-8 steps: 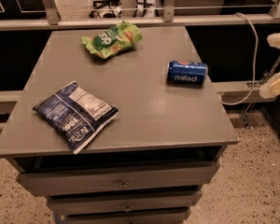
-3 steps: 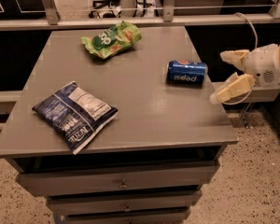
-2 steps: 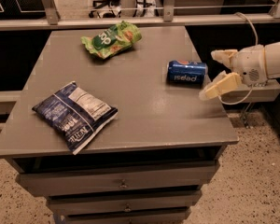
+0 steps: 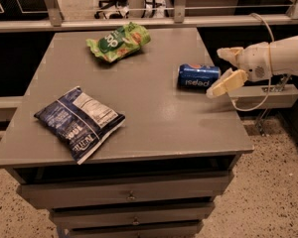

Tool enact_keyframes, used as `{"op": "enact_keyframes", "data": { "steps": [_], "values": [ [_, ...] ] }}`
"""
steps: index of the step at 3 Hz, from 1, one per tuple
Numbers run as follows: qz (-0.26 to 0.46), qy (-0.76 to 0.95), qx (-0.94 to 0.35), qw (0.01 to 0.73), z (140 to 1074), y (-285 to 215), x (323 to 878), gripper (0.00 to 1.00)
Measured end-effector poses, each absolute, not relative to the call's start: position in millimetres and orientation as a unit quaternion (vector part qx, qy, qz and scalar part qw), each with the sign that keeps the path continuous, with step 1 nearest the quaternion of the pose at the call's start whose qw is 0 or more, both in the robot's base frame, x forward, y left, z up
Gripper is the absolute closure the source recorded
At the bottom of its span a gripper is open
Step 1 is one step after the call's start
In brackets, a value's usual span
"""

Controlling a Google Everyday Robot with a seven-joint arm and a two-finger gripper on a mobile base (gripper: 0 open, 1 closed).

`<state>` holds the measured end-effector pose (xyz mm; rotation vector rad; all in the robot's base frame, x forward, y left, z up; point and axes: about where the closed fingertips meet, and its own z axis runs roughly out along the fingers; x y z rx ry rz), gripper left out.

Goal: Move pepsi can near blue chip bag

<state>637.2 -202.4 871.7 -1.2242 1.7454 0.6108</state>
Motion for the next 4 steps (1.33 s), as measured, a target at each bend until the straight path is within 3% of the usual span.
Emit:
{"op": "enact_keyframes", "data": {
  "steps": [1,2,3,4],
  "values": [
    [0.257,0.694,-0.505,0.445,870,-198,646,0.16],
    [0.269,0.685,-0.516,0.439,869,-191,646,0.38],
    [0.281,0.677,-0.524,0.433,870,-182,637,0.62],
    [0.304,0.668,-0.52,0.437,885,-155,619,0.93]
  ]
}}
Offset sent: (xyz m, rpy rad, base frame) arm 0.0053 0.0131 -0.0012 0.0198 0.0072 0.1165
